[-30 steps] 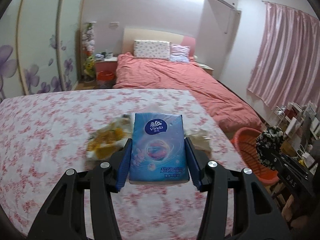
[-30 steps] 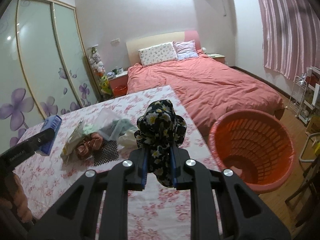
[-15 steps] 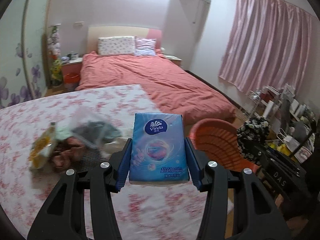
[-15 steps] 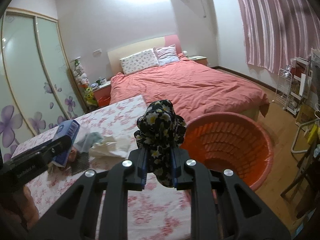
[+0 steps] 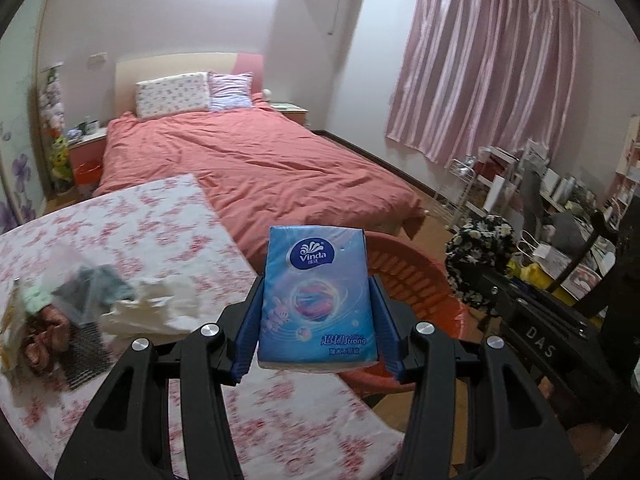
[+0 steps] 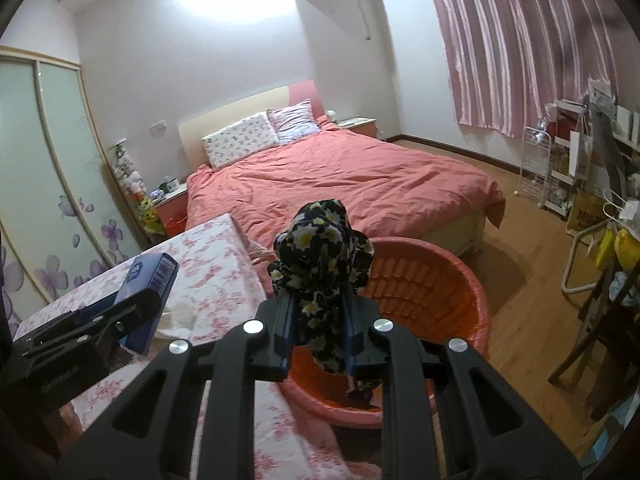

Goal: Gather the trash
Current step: 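Carry the tissue pack and floral cloth to the orange basket and release both, then move both tools back over the remaining trash on the bed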

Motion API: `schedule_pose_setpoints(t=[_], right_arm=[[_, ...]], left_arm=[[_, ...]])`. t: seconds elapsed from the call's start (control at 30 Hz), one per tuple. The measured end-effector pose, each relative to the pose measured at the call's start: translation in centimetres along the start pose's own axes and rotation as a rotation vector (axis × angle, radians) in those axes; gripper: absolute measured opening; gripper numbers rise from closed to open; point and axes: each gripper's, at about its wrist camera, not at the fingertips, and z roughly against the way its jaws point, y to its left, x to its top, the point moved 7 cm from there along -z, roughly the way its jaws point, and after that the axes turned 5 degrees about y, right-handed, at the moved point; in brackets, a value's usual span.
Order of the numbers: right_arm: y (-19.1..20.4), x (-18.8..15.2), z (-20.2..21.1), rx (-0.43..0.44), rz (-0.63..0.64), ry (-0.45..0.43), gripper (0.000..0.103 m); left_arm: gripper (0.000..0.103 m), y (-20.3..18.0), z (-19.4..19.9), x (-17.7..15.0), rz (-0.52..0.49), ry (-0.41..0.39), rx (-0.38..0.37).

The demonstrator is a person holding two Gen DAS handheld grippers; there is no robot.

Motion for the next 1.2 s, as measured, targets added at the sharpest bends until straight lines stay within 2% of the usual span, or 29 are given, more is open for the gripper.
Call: schedule_pose_setpoints(t=[0.27, 0.5, 0.57, 0.73, 0.93, 1.2], right_arm=[[-3.1, 0.8, -1.9, -0.022, -0.047, 0.011, 0.02], [-5.3, 1.6, -4.8, -0.016, -0.09, 0.04, 0.023], [-5.8, 1.8, -5.7, -0.015, -0.103, 0.048, 0.026], [-7.2, 1.7, -7.9, 0.016, -0.16, 0.083, 0.043], [-8.1, 1.4, -8.6, 0.016, -0.188, 0.09, 0.057], [-8.1, 1.1, -7.4, -0.009, -0.178, 0.08, 0.057]], left_arm=[[0.051, -2.9, -3.1, 0.4, -0.046, 0.032, -0.045], [0.051, -4.4, -6.5, 0.0, -0.067, 0.091, -0.066], [0.051, -4.6, -7.5, -0.3, -0.068, 0.112, -0.067], [0.052, -4.6, -9.8, -1.3, -0.058, 0.174, -0.058], [0.063, -4.5, -11.0, -2.4, -0.054, 0.226, -0.049], [0.064, -1.8, -10.0, -2.8, -0.03, 0.236, 0.017]])
